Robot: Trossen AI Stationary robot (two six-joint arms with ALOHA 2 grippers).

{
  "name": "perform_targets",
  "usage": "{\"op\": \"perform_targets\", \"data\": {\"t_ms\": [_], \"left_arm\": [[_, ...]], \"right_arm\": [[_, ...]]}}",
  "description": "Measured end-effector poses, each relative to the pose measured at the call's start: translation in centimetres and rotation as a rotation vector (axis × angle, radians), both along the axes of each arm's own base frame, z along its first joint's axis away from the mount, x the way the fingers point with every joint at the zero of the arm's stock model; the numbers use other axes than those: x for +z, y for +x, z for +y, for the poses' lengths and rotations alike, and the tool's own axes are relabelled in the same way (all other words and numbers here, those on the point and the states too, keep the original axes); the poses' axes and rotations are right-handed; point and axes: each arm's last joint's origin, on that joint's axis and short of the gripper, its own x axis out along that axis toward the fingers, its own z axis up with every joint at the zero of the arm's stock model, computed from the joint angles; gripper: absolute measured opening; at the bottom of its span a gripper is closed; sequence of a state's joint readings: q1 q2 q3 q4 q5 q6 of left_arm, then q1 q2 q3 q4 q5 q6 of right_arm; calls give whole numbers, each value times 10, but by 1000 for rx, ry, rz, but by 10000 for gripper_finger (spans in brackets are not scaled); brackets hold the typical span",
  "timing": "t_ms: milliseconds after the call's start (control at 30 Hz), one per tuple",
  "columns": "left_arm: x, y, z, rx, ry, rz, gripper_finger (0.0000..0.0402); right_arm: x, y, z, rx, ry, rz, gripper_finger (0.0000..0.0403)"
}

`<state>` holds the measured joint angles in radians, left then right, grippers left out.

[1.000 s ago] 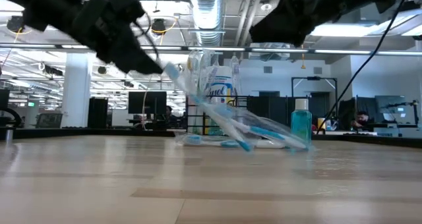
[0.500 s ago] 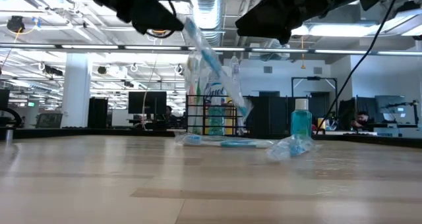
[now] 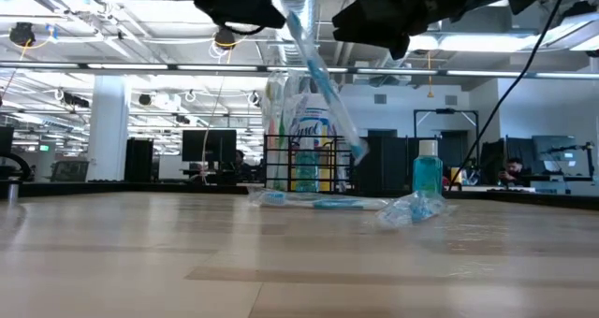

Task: Pick & Place toothbrushing station
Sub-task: Put the blue toothbrush into the black wire organizer

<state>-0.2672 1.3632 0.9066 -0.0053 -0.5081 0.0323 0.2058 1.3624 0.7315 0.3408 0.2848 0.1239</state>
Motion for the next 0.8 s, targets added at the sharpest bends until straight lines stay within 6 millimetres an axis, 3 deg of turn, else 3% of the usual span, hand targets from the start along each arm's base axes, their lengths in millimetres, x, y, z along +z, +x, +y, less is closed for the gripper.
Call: {"op": "perform_targets", "data": {"t_ms": [400,800], "left_arm": [[25,43,-3,60,104,37,0],[27,43,-3,62,101,44,0]], "right_arm": [[-1,-1,3,10,-3,14,127],[-1,-1,2,5,-4,7,127]]}}
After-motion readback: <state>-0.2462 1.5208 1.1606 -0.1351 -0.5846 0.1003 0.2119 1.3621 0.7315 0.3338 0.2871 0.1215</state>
